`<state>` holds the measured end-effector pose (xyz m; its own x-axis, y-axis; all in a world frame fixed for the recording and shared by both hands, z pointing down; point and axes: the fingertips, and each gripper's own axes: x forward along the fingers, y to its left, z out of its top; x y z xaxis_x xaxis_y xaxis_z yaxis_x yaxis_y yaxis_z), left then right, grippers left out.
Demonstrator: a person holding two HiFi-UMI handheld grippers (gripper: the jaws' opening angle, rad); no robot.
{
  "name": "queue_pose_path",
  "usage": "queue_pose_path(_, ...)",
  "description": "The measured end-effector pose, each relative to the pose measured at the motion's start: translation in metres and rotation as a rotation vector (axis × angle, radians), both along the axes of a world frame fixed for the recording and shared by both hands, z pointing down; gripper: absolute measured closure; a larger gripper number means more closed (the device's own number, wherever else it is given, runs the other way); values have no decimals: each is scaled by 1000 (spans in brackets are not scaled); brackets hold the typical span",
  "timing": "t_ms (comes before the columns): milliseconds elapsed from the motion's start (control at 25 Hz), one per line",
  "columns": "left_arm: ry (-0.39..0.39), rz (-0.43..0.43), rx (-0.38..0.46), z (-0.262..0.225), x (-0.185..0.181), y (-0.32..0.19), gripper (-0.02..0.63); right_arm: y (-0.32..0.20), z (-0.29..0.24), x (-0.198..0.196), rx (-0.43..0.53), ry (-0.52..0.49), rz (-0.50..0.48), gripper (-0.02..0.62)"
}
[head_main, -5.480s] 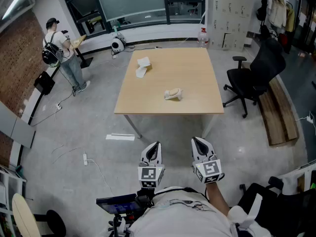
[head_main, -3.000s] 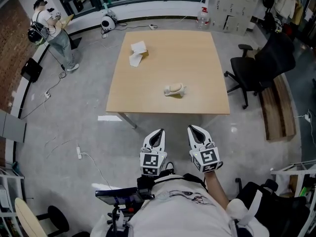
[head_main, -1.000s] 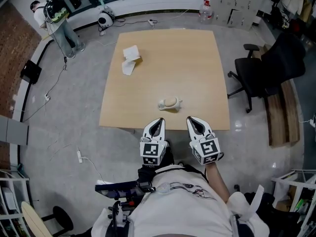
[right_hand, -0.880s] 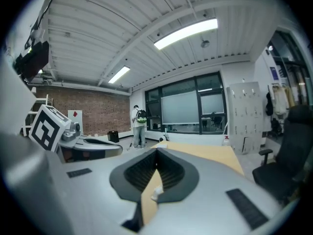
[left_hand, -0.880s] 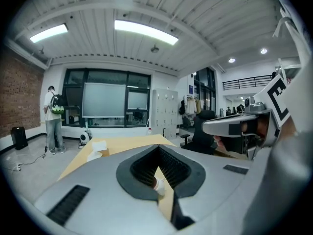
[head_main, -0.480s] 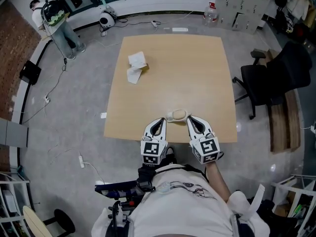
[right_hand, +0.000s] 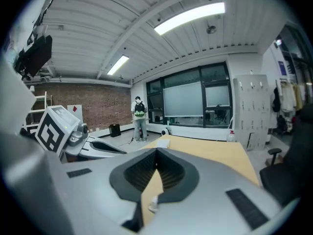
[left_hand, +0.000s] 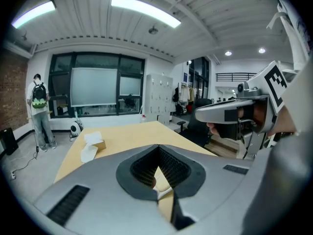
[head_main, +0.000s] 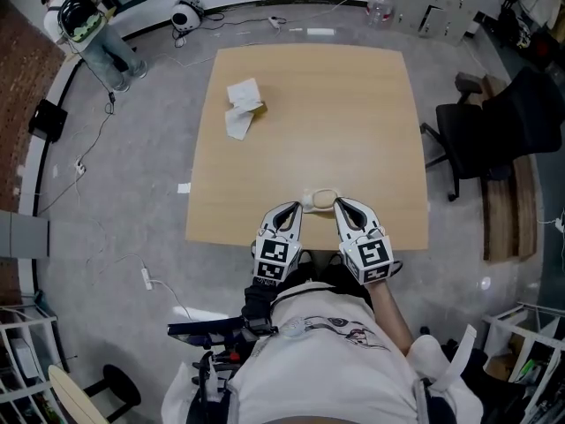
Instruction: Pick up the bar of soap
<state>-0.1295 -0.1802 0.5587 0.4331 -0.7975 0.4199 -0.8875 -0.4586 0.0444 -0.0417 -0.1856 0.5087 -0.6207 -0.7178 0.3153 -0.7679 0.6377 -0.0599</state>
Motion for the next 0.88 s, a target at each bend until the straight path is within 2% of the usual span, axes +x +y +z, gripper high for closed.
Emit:
queue_pose_path(360, -24, -20, -35, 9, 15, -28, 604, -35, 3, 31, -12, 8, 21, 591)
queue_pose_path(600, -55, -6, -128, 47, 24, -34, 604, -38, 38, 46, -101, 47, 23, 591)
queue_pose_path(720, -90, 44, -188, 70, 34, -26, 604, -30, 64, 55, -180, 69, 17, 591)
queue_pose_path(880, -169, 157, -182, 94, 47, -45, 604, -42, 80, 64, -205, 80, 29, 591)
